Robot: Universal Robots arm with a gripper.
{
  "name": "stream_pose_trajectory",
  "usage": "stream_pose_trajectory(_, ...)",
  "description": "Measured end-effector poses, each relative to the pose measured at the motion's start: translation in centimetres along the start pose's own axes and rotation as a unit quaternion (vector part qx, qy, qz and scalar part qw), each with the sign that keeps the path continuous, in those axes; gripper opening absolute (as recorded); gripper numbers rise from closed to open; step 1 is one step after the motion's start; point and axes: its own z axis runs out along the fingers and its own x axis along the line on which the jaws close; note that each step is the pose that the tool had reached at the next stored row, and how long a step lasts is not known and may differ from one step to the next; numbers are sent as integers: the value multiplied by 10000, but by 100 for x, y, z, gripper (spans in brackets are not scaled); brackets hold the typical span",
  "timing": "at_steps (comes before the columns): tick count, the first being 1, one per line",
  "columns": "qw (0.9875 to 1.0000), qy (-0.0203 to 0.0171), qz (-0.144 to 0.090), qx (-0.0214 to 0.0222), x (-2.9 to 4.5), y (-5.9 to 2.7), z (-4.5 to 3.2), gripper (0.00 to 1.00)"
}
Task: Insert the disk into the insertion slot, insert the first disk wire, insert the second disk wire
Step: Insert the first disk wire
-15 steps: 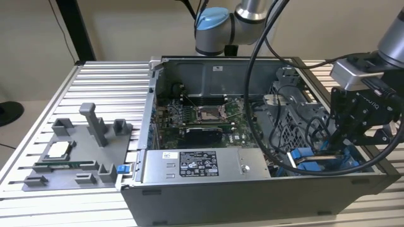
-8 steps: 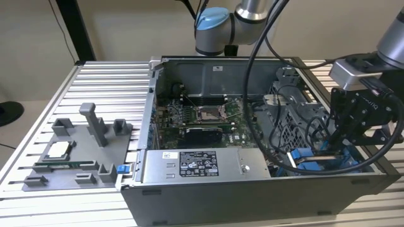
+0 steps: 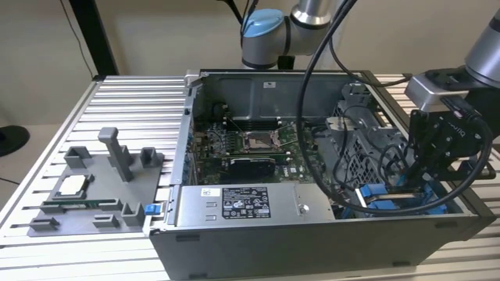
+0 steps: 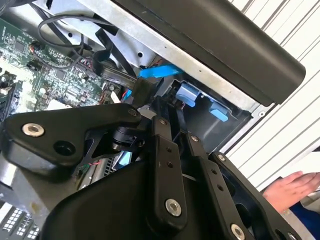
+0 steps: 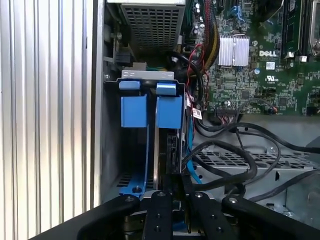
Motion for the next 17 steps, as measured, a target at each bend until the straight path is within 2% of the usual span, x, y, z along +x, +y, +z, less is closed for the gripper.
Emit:
stream_pose_trajectory(7,9998,0,221,0,0,-2,72,0)
stream_pose_trajectory(17,9997,-12,228,-1,-1,-2,94,0)
